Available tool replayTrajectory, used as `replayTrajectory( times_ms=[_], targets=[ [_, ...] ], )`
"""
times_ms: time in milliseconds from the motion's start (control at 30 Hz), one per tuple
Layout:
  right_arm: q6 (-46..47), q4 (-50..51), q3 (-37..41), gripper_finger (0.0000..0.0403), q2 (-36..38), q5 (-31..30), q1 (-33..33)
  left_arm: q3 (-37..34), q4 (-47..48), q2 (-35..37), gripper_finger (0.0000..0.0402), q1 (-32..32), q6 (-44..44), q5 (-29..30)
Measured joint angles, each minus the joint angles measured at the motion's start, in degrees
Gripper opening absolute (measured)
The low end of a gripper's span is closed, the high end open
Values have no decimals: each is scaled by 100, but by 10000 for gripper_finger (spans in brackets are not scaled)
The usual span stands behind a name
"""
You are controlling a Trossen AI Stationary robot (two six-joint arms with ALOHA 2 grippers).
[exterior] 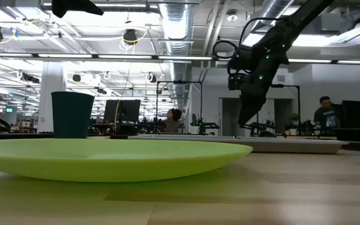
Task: Pick and place plate/cup/fork/spoon on tray
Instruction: Put the orange spoon to the right of the gray tray
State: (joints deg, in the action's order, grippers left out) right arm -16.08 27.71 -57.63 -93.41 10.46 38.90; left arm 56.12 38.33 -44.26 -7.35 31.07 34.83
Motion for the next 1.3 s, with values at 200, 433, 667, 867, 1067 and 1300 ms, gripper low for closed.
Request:
replayTrajectory(
  times_ms=[200,433,667,867,1067,1300],
  targets=[
    [-378,-29,-15,223,-383,142,49,0,4,-1,217,-1,-17,15],
    [-546,240,-438,223,-887,127,34,0,2,1,217,-1,-17,46],
    [-697,465,-833,221,-1013,375,73,0,0,1,217,1,-15,57],
    [-947,692,-835,206,-1066,482,74,0,34,0,217,0,-39,54],
    [-990,601,-839,197,-1094,590,112,0,97,0,217,-1,-39,52],
    [-1018,592,-833,197,-1094,594,85,0,127,-1,217,0,-39,52]
  ],
)
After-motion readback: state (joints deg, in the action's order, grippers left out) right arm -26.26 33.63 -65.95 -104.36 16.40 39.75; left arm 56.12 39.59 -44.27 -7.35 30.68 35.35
